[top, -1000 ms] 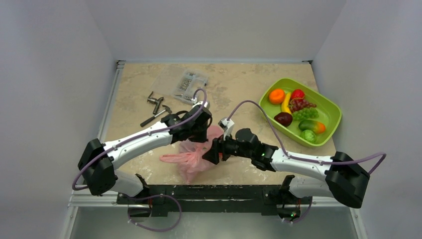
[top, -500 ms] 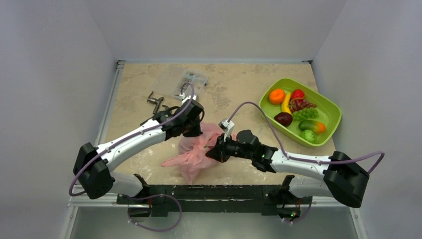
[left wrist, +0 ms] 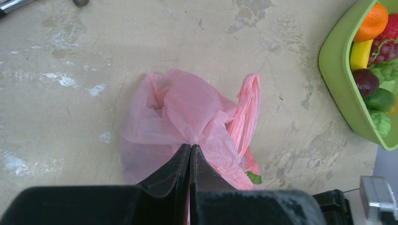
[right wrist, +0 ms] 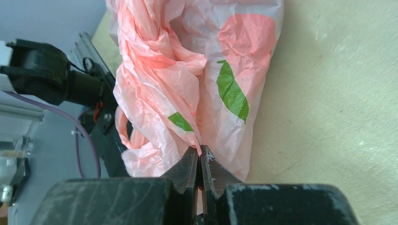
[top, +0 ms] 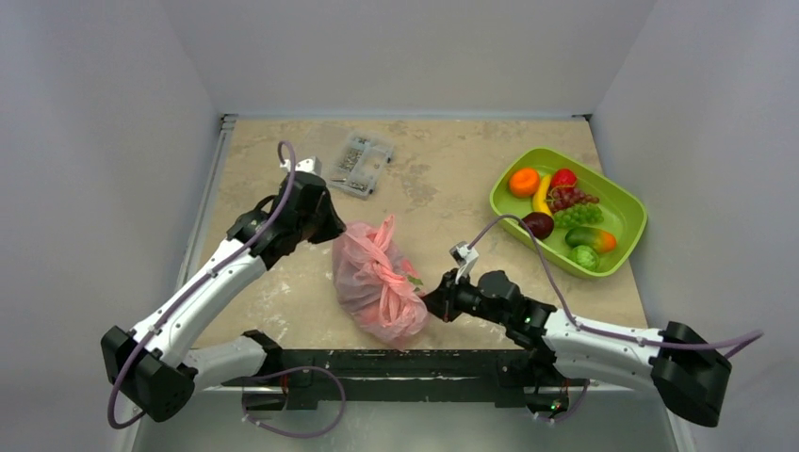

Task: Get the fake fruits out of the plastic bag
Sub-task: Untie the plastic bag at the center of the board, then adjust the plastic bag at the center of the board.

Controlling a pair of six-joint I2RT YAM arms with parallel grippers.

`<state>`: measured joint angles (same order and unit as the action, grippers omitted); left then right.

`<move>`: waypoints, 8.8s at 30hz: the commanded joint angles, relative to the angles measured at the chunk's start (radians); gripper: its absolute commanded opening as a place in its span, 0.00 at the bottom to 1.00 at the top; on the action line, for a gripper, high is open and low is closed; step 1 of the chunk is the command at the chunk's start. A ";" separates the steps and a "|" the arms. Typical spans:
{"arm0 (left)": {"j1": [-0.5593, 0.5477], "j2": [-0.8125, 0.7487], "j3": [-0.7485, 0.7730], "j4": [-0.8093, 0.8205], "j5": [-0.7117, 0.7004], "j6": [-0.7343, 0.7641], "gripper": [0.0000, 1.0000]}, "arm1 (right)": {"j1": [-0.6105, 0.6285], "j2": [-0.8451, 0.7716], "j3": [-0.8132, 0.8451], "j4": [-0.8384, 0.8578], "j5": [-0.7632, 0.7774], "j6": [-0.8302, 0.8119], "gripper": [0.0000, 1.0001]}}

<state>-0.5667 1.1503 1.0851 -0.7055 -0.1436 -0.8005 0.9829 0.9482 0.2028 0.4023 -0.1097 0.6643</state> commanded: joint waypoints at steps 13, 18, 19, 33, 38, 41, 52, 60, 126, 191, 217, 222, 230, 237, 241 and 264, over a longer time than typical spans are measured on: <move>0.026 -0.172 -0.122 -0.026 0.028 -0.062 0.00 | 0.012 0.006 0.392 -0.290 -0.104 -0.326 0.68; 0.026 -0.188 -0.133 -0.024 0.026 -0.098 0.00 | 0.054 0.139 0.545 -0.366 -0.045 -0.398 0.84; 0.026 -0.192 -0.135 -0.023 0.023 -0.103 0.00 | 0.083 0.175 0.581 -0.387 0.002 -0.416 0.86; 0.027 -0.187 -0.134 -0.082 -0.031 -0.134 0.00 | 0.292 0.351 0.713 -0.581 0.681 -0.423 0.41; 0.026 -0.213 -0.164 -0.125 -0.059 -0.128 0.00 | 0.290 0.178 0.537 -0.325 0.571 -0.366 0.00; 0.027 -0.253 -0.216 -0.154 -0.078 -0.115 0.00 | 0.264 0.073 0.407 -0.174 0.507 -0.282 0.00; 0.026 -0.473 -0.293 -0.147 0.043 0.057 0.76 | 0.160 0.041 0.323 -0.059 0.305 -0.231 0.00; -0.114 -0.296 -0.040 -0.149 0.028 0.242 0.82 | 0.160 0.026 0.304 -0.060 0.237 -0.248 0.00; -0.551 -0.099 0.379 -0.568 -0.442 0.282 0.69 | -0.115 0.011 0.651 -0.600 0.437 -0.256 0.99; 0.079 -0.480 0.153 -0.297 0.470 0.012 0.00 | -0.381 0.551 1.213 -0.578 0.380 -0.460 0.23; 0.077 -0.513 0.016 -0.095 0.578 -0.081 0.00 | 0.030 0.190 0.840 -0.425 -0.046 -0.352 0.31; 0.077 -0.523 0.013 -0.081 0.596 -0.095 0.00 | 0.031 0.290 0.782 -0.242 0.076 -0.282 0.12; 0.076 -0.533 0.005 -0.064 0.629 -0.111 0.00 | 0.030 0.506 0.824 -0.121 0.194 -0.275 0.10; 0.077 -0.561 -0.016 -0.112 0.597 -0.104 0.00 | 0.032 0.696 0.696 0.029 0.230 -0.239 0.28; 0.076 -0.600 -0.030 -0.238 0.529 -0.040 0.00 | 0.033 0.685 0.520 0.149 0.203 -0.160 0.32; 0.077 -0.269 0.578 -0.563 0.270 0.424 0.76 | 0.032 0.366 0.284 0.109 0.358 -0.094 0.81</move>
<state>-0.4923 0.7254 1.5688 -1.2495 0.2451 -0.4927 1.0138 1.3735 0.5156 0.4873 0.2012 0.5438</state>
